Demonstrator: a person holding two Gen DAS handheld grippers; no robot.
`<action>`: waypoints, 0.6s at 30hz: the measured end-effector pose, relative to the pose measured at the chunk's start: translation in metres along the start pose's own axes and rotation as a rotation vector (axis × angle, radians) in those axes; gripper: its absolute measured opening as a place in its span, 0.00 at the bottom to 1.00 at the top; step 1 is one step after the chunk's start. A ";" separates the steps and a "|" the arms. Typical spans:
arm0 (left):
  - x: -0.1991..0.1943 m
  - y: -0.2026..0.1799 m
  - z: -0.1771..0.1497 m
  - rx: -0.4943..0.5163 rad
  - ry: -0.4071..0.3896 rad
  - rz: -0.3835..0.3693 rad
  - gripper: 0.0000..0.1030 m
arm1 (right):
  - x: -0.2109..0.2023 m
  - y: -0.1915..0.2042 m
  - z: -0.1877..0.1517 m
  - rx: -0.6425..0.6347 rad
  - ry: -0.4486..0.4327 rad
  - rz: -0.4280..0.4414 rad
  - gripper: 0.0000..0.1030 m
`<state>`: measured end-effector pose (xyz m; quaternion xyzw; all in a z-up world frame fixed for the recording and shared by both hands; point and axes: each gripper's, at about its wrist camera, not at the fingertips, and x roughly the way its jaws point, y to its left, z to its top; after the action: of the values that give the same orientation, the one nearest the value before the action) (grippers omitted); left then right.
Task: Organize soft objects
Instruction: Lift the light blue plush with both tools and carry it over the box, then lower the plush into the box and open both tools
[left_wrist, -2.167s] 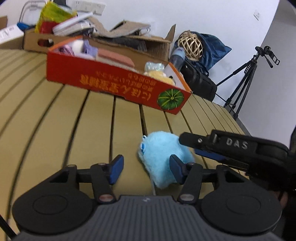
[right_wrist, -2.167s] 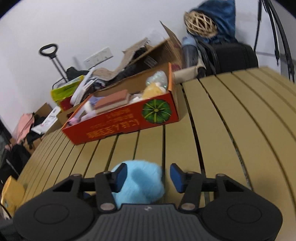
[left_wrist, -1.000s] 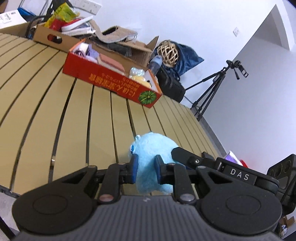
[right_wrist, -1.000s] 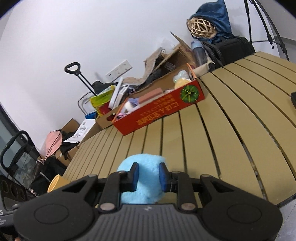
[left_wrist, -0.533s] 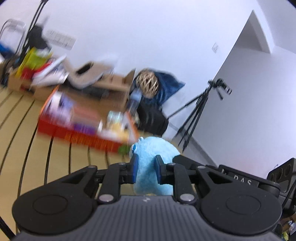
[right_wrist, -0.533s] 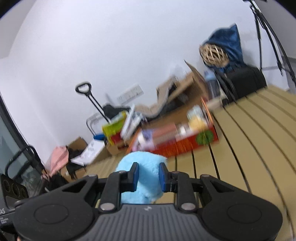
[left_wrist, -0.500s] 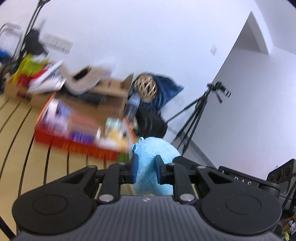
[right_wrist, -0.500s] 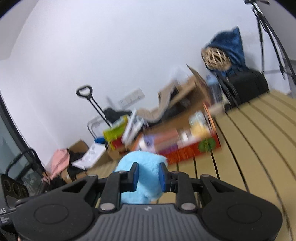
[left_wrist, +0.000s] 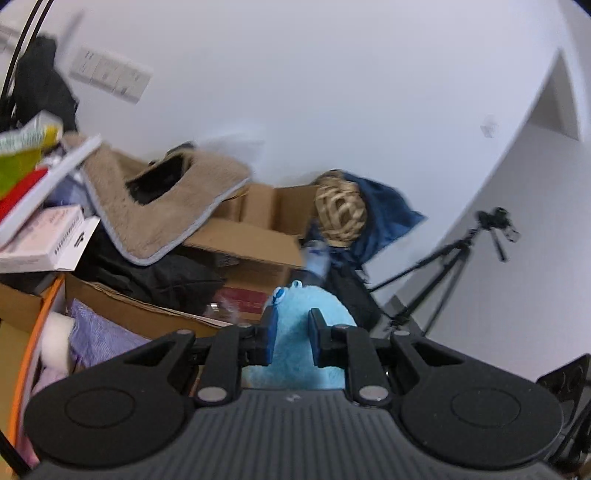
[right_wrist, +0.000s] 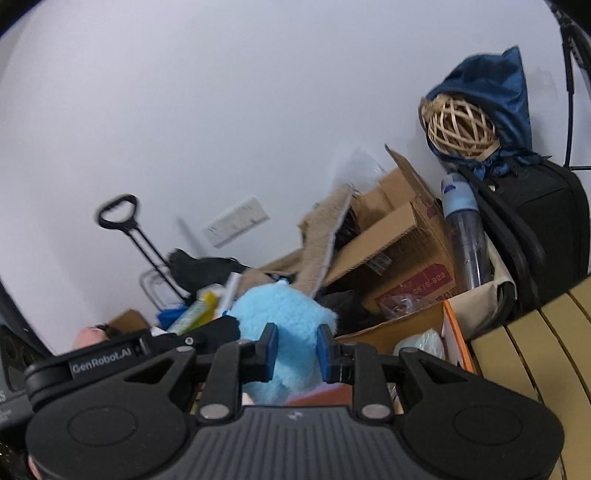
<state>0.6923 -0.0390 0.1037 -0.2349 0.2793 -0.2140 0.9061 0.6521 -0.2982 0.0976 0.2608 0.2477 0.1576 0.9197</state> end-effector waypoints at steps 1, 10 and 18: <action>0.012 0.008 0.000 -0.008 0.005 0.008 0.18 | 0.018 -0.006 0.000 -0.001 0.016 -0.012 0.21; 0.132 0.060 -0.021 0.078 0.205 0.148 0.17 | 0.145 -0.049 -0.024 -0.056 0.229 -0.191 0.18; 0.158 0.099 -0.036 -0.079 0.347 0.149 0.16 | 0.183 -0.072 -0.042 -0.008 0.384 -0.199 0.19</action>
<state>0.8144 -0.0529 -0.0405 -0.2086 0.4563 -0.1726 0.8477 0.7924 -0.2633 -0.0415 0.1964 0.4422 0.1138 0.8677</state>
